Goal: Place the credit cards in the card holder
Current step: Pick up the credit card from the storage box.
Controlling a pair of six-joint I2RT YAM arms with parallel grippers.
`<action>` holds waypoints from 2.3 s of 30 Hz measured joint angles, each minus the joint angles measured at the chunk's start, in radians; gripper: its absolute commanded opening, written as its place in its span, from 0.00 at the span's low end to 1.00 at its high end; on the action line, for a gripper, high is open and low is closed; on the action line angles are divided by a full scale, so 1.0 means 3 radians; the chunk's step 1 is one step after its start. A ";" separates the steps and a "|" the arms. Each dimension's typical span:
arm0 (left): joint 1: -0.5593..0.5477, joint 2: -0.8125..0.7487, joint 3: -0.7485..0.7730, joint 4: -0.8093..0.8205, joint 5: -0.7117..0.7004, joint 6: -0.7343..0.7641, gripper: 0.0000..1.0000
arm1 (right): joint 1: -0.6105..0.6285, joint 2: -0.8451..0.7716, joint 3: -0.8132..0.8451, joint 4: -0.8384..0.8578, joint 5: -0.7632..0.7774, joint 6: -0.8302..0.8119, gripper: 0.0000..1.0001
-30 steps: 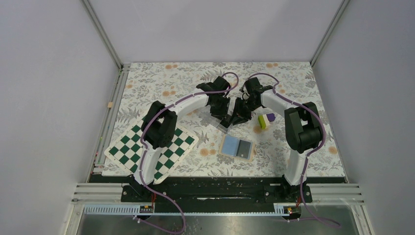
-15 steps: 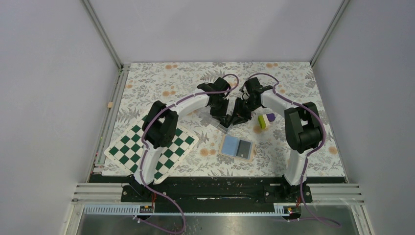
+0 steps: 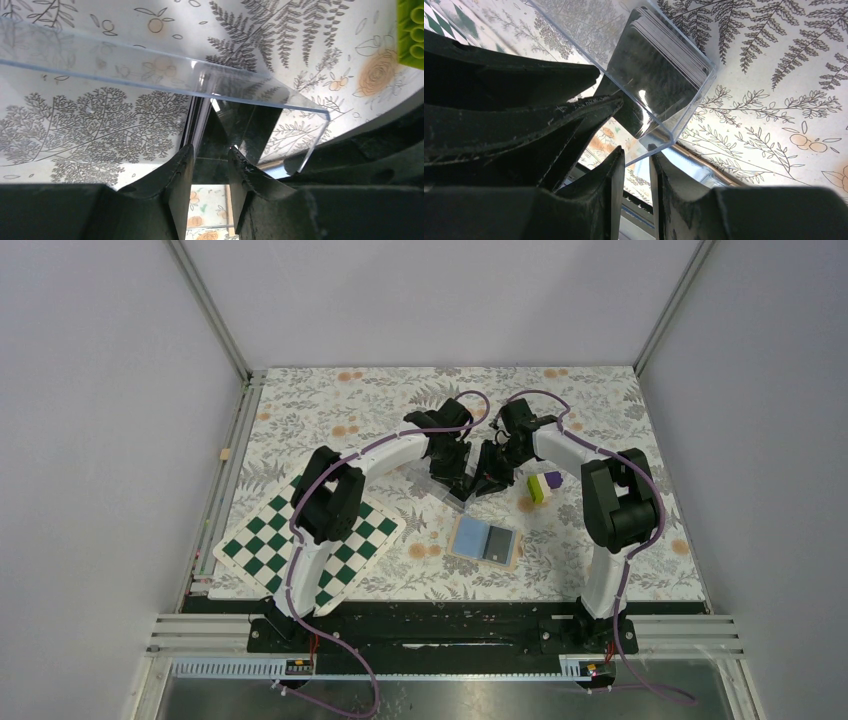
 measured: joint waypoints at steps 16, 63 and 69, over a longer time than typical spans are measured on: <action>0.0001 0.0057 0.0039 -0.0060 0.0013 0.0027 0.16 | 0.0000 0.0000 -0.0008 -0.0003 0.0001 -0.0009 0.32; -0.0239 0.0141 0.0374 -0.0402 -0.0450 0.0278 0.43 | 0.0000 0.0004 -0.0045 0.0000 -0.0023 -0.0008 0.32; -0.0221 0.0191 0.0374 -0.0415 -0.0445 0.0262 0.30 | -0.0004 0.0008 -0.0056 0.0003 -0.0036 -0.0006 0.32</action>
